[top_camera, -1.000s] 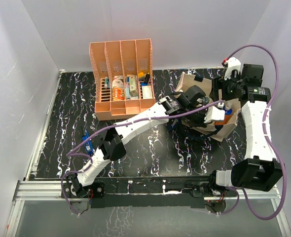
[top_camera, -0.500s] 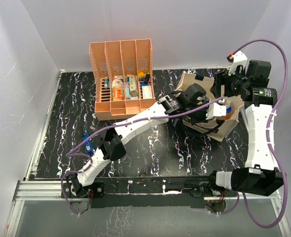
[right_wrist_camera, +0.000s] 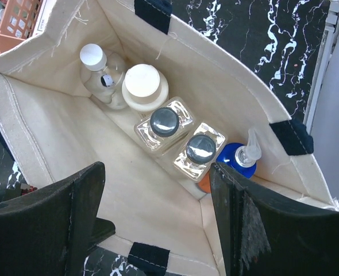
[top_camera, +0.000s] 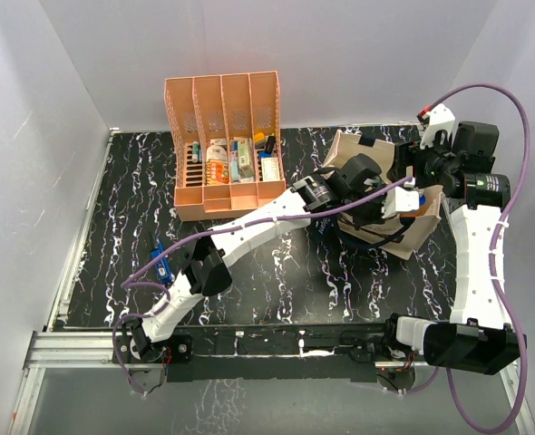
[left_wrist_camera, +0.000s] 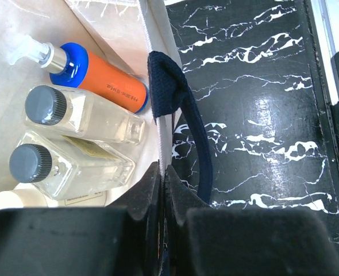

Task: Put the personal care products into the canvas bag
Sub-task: Adjust the care product in the canvas bag.

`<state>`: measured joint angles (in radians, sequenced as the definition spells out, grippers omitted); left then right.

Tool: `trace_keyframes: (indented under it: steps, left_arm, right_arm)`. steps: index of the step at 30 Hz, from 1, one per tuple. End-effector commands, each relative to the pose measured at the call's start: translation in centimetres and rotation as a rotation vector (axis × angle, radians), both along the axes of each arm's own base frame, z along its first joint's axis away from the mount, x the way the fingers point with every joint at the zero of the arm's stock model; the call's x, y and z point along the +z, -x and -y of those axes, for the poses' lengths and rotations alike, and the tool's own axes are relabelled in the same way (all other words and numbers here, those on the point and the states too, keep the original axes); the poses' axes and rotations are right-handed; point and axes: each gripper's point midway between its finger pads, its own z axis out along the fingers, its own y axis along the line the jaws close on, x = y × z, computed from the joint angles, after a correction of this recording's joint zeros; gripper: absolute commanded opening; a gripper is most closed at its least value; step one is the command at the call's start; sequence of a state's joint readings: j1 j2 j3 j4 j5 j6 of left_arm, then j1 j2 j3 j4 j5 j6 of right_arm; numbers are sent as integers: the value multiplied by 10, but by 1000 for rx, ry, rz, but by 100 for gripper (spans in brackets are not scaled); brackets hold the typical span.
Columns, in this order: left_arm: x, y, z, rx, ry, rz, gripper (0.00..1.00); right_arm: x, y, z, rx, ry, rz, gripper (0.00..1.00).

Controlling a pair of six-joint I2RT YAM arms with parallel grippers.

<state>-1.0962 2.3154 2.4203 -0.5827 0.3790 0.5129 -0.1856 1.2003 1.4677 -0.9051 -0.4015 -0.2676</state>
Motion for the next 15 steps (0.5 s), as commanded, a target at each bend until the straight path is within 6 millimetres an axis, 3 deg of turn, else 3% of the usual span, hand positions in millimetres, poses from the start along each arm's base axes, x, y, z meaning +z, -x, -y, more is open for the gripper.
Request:
trace_keyframes:
  steps: [1,6,15]
  left_arm:
    - [125,26,4,-28,270,85,0]
    - [130,20,3,2,279,108,0]
    - [113,20,3,-2,238,98,1]
  right_arm:
    - [16,0,4,-20,15,71,76]
    - [20,-3,7,-39,18,83,76]
    - [14,-9,22,-118,53,76,76]
